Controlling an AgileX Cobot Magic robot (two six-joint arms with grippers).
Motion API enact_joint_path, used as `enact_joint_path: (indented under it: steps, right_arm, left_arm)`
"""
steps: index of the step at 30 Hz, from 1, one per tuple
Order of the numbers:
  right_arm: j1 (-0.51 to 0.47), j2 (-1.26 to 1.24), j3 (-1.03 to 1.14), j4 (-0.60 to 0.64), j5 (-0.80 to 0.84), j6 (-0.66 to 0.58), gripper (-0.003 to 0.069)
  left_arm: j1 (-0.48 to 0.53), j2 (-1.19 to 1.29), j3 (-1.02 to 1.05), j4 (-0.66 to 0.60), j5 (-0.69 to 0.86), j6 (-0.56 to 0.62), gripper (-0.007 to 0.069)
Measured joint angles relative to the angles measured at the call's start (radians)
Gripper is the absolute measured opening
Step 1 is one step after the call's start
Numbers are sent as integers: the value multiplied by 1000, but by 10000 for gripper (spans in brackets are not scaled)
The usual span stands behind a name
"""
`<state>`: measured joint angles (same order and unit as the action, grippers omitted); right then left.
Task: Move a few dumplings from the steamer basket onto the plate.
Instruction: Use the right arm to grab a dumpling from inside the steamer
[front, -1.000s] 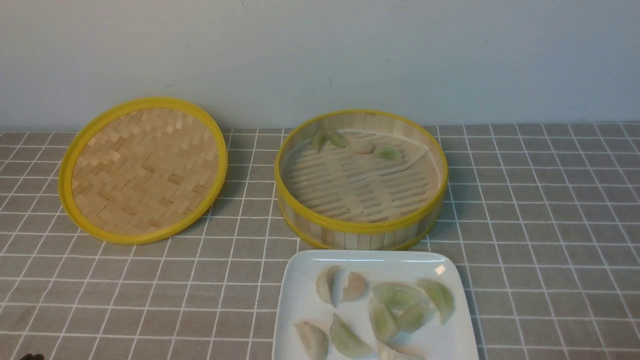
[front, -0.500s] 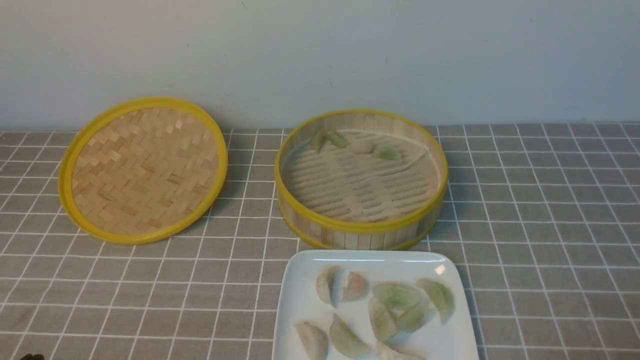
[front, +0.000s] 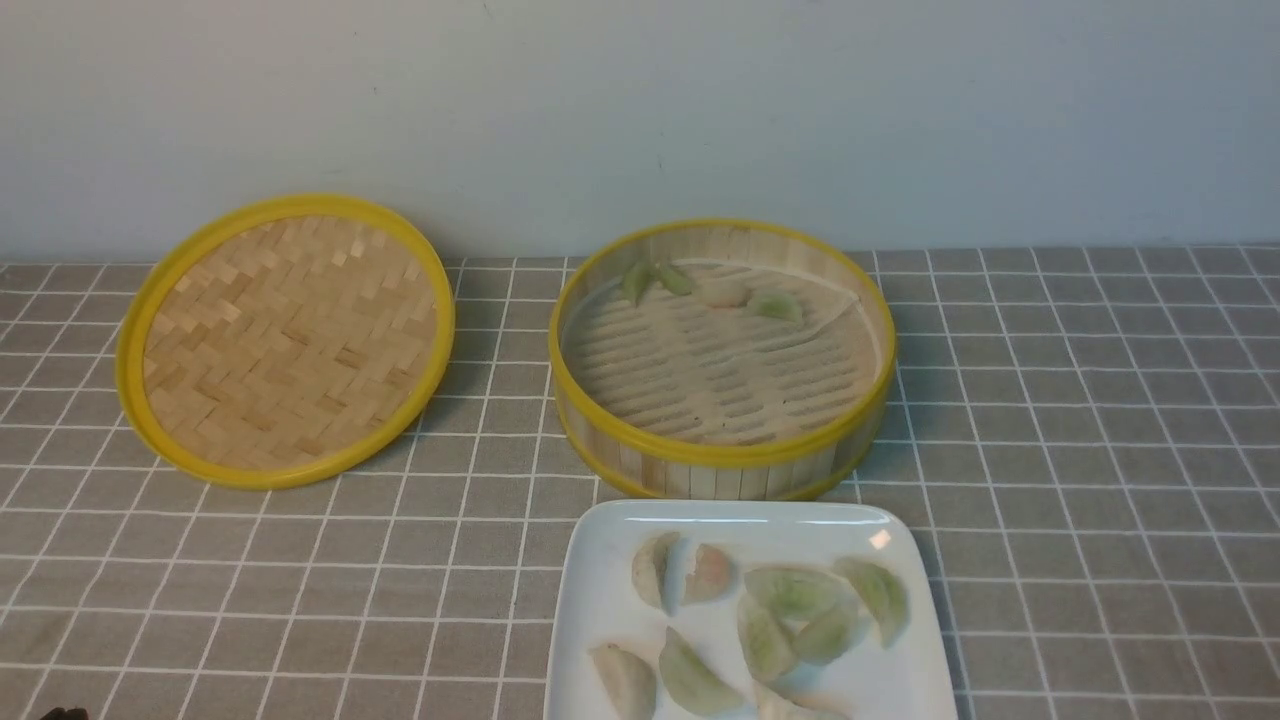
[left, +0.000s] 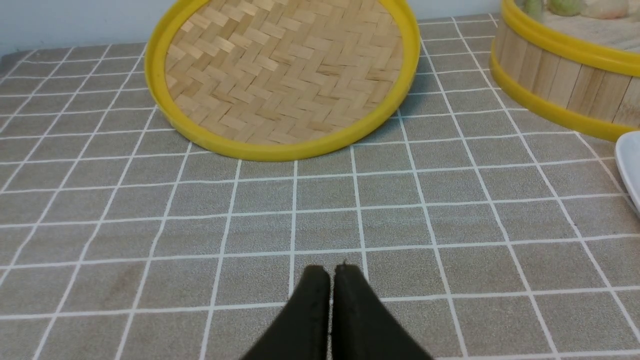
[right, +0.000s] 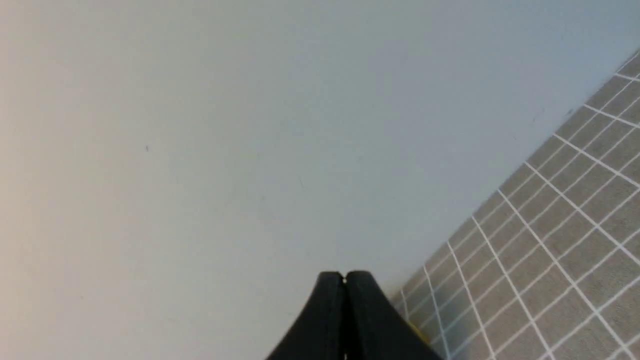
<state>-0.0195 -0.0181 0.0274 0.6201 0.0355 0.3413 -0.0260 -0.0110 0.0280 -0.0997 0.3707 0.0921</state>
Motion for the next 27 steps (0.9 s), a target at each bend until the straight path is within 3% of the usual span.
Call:
enact_joint_path:
  steps: [7, 13, 15, 16, 19, 20, 27]
  right_arm:
    - [0, 0, -4, 51, -81, 11, -13]
    - [0, 131, -210, 11, 81, -42, -13]
    - [0, 345, -423, -75, 270, -153, -13]
    - [0, 361, -423, -81, 270, -161, -13]
    - [0, 697, -737, -172, 594, -322, -12]
    - [0, 715, -753, -176, 594, -330, -12]
    - [47, 1334, -1274, -222, 1085, -455, -12]
  left_arm:
    - [0, 0, 0, 0, 0, 0, -5]
    - [0, 0, 0, 0, 0, 0, -5]
    - [0, 0, 0, 0, 0, 0, -5]
    - [0, 0, 0, 0, 0, 0, -5]
    - [0, 0, 0, 0, 0, 0, -5]
    - [0, 0, 0, 0, 0, 0, -5]
    - [0, 0, 0, 0, 0, 0, -5]
